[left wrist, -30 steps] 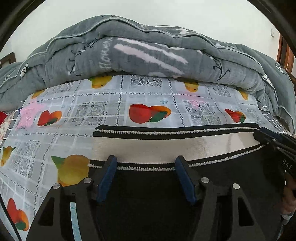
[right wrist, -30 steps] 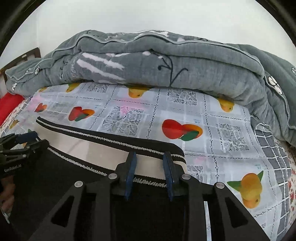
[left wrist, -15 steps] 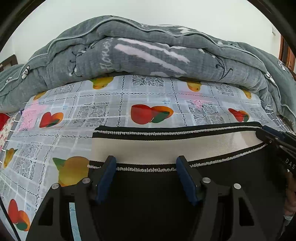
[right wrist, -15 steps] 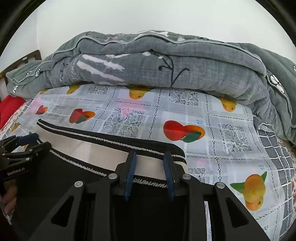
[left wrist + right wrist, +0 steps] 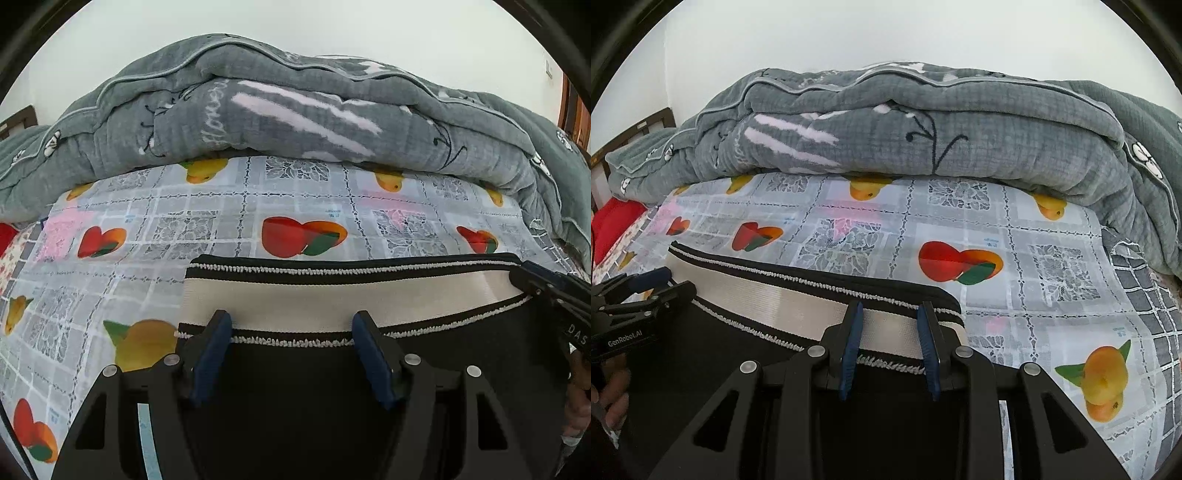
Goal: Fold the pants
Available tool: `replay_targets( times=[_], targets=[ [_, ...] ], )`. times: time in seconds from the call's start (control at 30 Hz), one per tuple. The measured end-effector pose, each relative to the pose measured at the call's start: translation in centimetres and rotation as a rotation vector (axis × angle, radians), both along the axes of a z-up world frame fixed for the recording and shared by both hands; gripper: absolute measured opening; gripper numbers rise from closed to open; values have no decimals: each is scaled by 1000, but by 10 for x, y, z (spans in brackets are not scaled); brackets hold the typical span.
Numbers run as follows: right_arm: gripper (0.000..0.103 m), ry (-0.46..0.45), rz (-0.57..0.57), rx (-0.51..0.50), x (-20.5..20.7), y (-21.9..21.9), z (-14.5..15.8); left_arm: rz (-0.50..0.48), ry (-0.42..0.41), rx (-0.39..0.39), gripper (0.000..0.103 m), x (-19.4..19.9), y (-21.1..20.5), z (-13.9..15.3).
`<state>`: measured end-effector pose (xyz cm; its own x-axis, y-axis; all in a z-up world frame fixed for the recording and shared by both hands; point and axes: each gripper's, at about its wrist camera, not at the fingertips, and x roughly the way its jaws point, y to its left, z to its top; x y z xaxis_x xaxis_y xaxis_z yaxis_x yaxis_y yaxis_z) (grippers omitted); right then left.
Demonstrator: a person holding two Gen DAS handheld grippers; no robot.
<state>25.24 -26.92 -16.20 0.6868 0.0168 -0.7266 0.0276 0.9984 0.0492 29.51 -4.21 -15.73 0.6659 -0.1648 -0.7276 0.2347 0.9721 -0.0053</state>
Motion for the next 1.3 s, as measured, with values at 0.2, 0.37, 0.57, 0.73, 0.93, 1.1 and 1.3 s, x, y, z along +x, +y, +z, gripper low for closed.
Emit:
replay_targets(
  times=[0.2,0.37,0.57,0.73,0.93,1.1,1.3],
  targets=[
    [30,-7,-4,-1,2,0,-1,-5,0,-10,69,3,0,-3],
    [30,-6,-5,-3,2,0,-1,-4,-1,-9,69,2,0,-4],
    [30,4,-13,-30,3,4,0,-12,4,-9,71,2,0,-3],
    [32,45,-8,-86,-4,11,6,-31,33,31,72,-7,-3,2],
    [40,83,0,-5,-53,1,12,-103,34,110,73,-58,-7,10],
    [40,23,-20,-24,-110,3,12,-141,38,73,73,-105,-9,11],
    [40,52,-33,3,-153,6,9,-138,30,7,73,-150,-5,9]
  ],
)
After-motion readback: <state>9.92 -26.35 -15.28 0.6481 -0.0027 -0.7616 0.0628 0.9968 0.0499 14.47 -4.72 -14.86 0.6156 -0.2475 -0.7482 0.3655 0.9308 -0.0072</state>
